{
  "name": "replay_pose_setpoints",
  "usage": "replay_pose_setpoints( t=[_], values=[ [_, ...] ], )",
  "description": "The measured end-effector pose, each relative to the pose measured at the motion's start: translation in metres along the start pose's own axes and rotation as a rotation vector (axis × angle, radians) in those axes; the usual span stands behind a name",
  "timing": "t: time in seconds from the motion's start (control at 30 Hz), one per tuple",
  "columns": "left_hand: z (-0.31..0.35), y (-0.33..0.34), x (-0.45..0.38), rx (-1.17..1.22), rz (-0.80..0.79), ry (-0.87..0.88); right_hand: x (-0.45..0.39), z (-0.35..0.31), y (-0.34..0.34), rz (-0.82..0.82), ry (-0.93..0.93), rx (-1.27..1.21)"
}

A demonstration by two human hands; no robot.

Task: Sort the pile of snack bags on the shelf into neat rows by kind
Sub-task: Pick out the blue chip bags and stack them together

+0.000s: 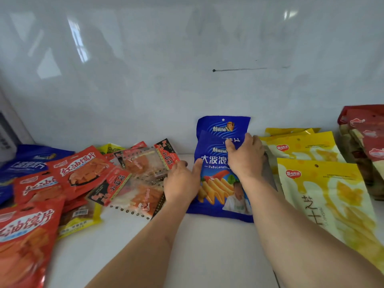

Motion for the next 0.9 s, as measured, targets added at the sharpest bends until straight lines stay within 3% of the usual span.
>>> replay_pose_setpoints(
  t=[0.1,0.23,0.4,0.6,0.9],
  values=[
    [-0.006,-0.006,-0.002,-0.002,0.025,-0.011,0.012,-0.014,-0.006,-0.016,-0.115,0.048],
    [-0.009,-0.018,-0.002,0.044,0.02,0.006,0.029,-0.043,0.0,-0.051,-0.403,0.112],
    [-0.021,-0.047,0.01,-0.168,0.126,0.065,0.054,-0.077,0.02,-0.115,-0.606,0.159],
    [-0.055,-0.102,0.017,-0.457,0.296,0.182,0.086,-0.126,0.047,-0.183,-0.774,0.178],
    [-0.12,-0.199,-0.01,-0.539,0.438,0.257,0.126,-0.237,0.077,-0.162,-0.891,0.118]
  ],
)
Point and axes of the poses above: each hand's wrist, its own x-axis away from the middle knuckle, its own y-axis out of the palm, z = x × y, the point moved 4 cm from there along -x, towards the middle knuckle, and after that the axes turned 8 degrees about -y, right-handed, at the moved point
